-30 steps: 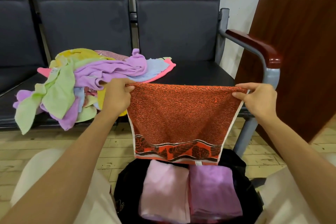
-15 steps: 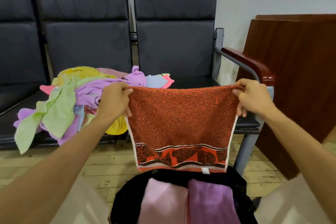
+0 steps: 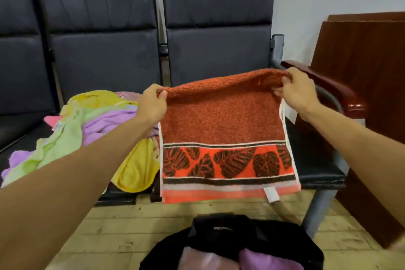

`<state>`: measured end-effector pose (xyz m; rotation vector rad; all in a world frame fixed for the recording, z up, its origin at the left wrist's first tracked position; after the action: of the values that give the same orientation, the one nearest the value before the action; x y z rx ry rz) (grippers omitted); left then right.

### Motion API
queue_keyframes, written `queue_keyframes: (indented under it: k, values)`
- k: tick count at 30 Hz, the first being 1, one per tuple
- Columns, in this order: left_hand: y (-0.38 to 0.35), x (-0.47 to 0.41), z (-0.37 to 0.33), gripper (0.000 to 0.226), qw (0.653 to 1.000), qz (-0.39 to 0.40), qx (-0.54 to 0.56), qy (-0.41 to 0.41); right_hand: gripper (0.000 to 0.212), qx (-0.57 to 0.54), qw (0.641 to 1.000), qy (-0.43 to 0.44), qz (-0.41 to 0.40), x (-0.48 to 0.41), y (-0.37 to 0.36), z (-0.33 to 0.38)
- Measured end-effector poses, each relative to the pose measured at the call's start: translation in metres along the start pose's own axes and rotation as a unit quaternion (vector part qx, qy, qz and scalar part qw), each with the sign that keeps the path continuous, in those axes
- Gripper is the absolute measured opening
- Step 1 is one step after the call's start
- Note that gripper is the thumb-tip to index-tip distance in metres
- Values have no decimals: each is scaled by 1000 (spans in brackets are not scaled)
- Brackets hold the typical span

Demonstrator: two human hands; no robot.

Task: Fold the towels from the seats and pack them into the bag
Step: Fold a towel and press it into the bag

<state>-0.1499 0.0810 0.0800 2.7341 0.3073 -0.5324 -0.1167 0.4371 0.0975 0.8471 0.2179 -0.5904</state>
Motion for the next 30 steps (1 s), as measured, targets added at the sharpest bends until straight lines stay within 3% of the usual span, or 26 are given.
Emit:
queue_keyframes:
  k: [3, 9, 13, 18, 21, 24, 27, 30]
  values:
    - [-23, 21, 23, 16, 999, 36, -16, -24, 15, 4, 1000, 9, 29, 26, -33, -27]
    - [-43, 82, 97, 11, 985, 161, -34, 48, 20, 115, 981, 30, 151, 87, -64, -95]
    - [-34, 97, 97, 15, 983, 160, -83, -20, 18, 218, 964, 64, 136, 96, -49, -104]
    - [-15, 89, 77, 16, 988, 127, -65, -53, 21, 210, 965, 115, 103, 95, -28, -88]
    - [-6, 90, 74, 14, 987, 146, -33, -51, 22, 209, 962, 135, 109, 102, -15, -86]
    - [-7, 99, 74, 8, 979, 196, -28, -50, 19, 209, 959, 146, 125, 112, -7, -90]
    - [-9, 106, 80, 17, 961, 264, -73, -32, 16, 223, 944, 166, 181, 126, -11, -95]
    - [-15, 116, 91, 25, 926, 361, -107, 30, 29, 223, 935, 158, 227, 134, -17, -104]
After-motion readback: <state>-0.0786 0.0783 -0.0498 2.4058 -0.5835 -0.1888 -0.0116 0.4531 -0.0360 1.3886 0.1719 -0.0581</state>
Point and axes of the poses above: each hand's wrist, its own x-axis away from the middle knuckle, its own y-axis out of the back of the hand, z = x × y, the point moved 7 cm from there along -x, towards the middle knuckle, and after that the axes turned 13 degrees about x, right-handed, at the moved point
